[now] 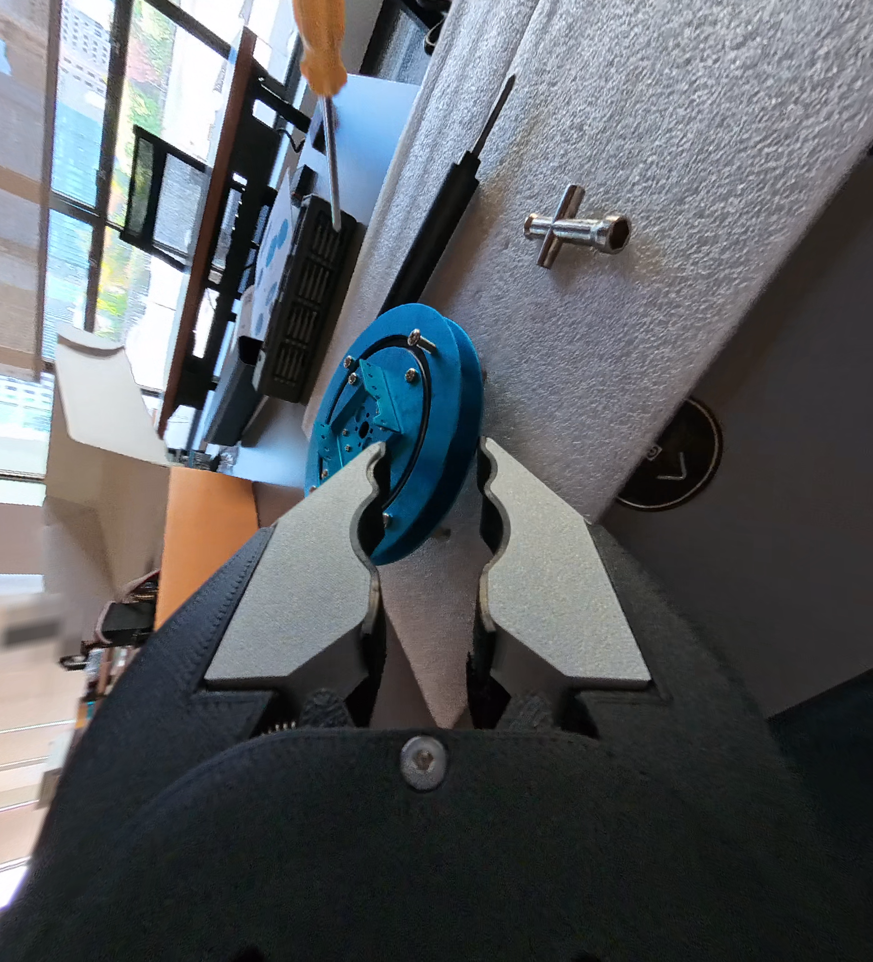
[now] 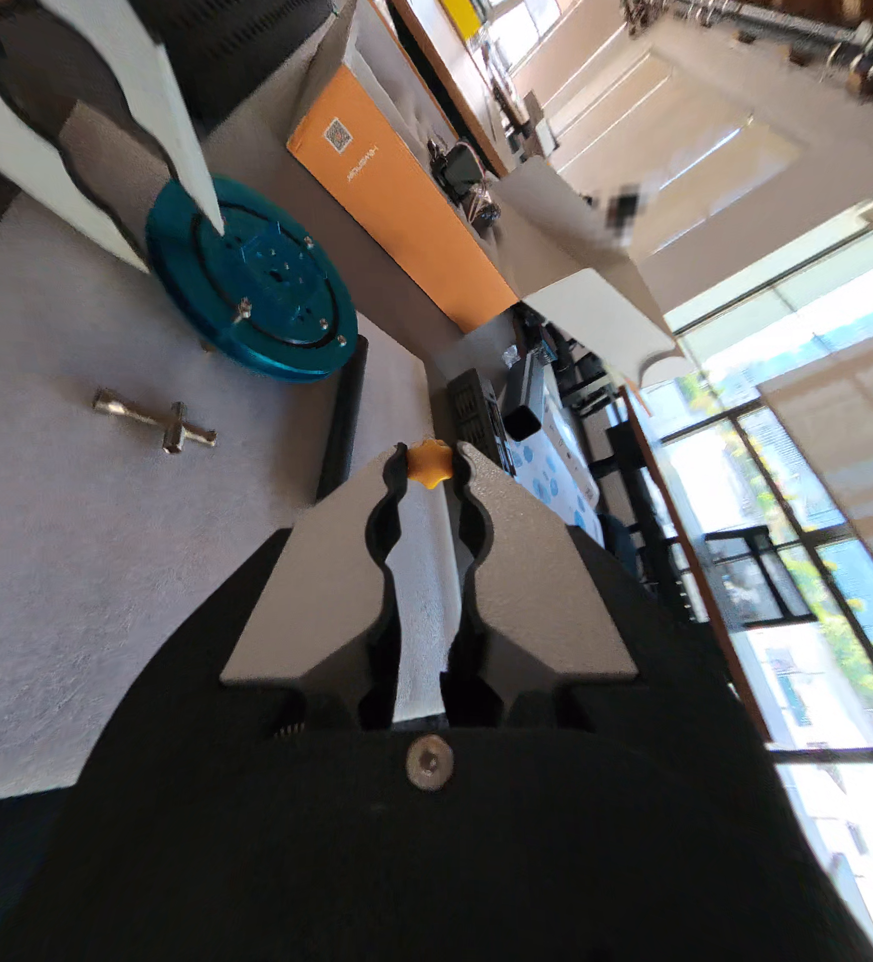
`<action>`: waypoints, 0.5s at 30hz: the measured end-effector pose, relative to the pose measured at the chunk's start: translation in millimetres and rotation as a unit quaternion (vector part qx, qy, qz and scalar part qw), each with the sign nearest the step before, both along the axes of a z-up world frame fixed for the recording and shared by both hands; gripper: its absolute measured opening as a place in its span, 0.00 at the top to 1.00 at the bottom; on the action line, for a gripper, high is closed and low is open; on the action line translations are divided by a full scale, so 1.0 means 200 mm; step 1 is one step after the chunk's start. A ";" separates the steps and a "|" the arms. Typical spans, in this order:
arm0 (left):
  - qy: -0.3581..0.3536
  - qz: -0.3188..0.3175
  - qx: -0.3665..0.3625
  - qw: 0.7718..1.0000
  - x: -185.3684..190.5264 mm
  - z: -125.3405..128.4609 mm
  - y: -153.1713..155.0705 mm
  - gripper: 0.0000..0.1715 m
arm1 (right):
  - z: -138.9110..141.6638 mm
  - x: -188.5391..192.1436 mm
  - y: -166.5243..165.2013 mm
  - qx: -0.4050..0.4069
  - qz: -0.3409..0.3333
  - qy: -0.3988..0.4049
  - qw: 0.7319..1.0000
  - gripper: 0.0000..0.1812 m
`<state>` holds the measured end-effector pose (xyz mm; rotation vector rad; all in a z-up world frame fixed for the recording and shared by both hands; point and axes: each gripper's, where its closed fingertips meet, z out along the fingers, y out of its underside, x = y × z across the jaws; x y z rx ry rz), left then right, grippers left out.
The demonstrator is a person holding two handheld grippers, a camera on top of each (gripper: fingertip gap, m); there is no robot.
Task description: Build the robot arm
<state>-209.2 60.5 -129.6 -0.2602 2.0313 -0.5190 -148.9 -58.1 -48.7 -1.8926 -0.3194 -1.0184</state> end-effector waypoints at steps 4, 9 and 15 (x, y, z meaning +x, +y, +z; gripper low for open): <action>-0.013 -0.003 0.027 1.000 -0.01 0.00 0.00 0.88 | -0.13 0.12 0.01 0.000 -0.020 -0.005 1.000 0.92; 0.001 0.007 -0.003 1.000 -0.01 0.00 0.02 0.88 | -0.14 0.18 0.06 0.057 0.028 0.086 0.994 0.92; -0.012 0.014 -0.019 1.000 0.00 0.06 0.04 0.89 | -0.33 0.17 0.01 -0.004 0.053 0.271 0.961 0.83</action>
